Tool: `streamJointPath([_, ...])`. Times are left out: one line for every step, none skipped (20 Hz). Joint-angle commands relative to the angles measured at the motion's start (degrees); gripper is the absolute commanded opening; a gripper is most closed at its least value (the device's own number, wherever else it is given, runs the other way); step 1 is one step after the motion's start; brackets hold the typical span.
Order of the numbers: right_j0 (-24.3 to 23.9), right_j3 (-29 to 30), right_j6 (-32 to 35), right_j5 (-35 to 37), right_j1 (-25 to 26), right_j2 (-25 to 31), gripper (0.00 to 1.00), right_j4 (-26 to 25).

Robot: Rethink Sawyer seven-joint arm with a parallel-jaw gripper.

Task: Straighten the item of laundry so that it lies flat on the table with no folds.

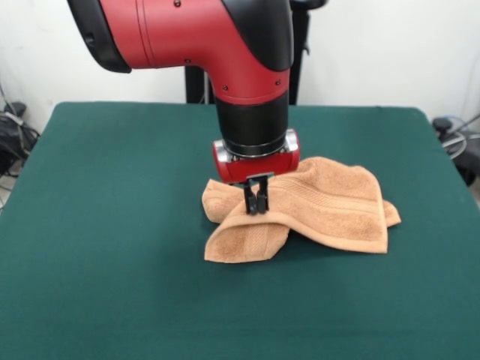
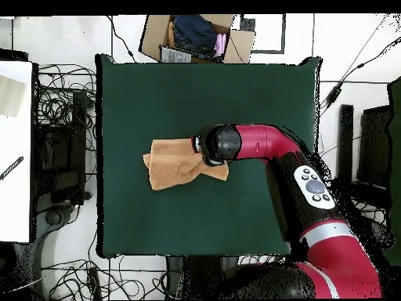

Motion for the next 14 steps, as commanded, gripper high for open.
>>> streamJointPath([0.64,3.49,0.03,-4.89,-1.11,0.32,0.0,-3.49])
streamJointPath([0.63,3.6,0.1,-5.04,-1.1,0.28,0.0,-3.44])
streamJointPath([0.65,3.54,0.02,-5.09,-0.96,0.25,0.0,-3.48])
streamJointPath([0.67,3.48,-0.07,-5.14,-0.83,0.22,0.0,-3.51])
streamJointPath([0.68,3.41,-0.16,-5.19,-0.7,0.18,0.0,-3.55])
streamJointPath([0.65,3.49,-0.1,-5.35,-0.74,0.18,0.0,-3.53])
streamJointPath([0.65,3.63,-0.12,-5.28,-0.92,0.16,0.0,-3.44])
streamJointPath([0.67,3.52,-0.18,-5.18,-0.85,0.17,0.0,-3.38])
streamJointPath([0.7,3.22,-0.31,-5.07,-0.59,0.17,0.0,-3.36])
streamJointPath([0.74,3.09,-0.32,-5.09,-0.54,0.13,0.0,-3.39])
streamJointPath([0.78,3.22,-0.29,-5.02,-0.69,0.08,0.0,-3.36])
streamJointPath([0.88,3.38,-0.13,-4.98,-0.93,-0.01,0.0,-3.33])
streamJointPath([0.94,3.62,0.09,-5.18,-1.05,-0.08,0.0,-3.36])
streamJointPath([1.05,3.7,0.32,-5.41,-1.05,-0.19,0.0,-3.43])
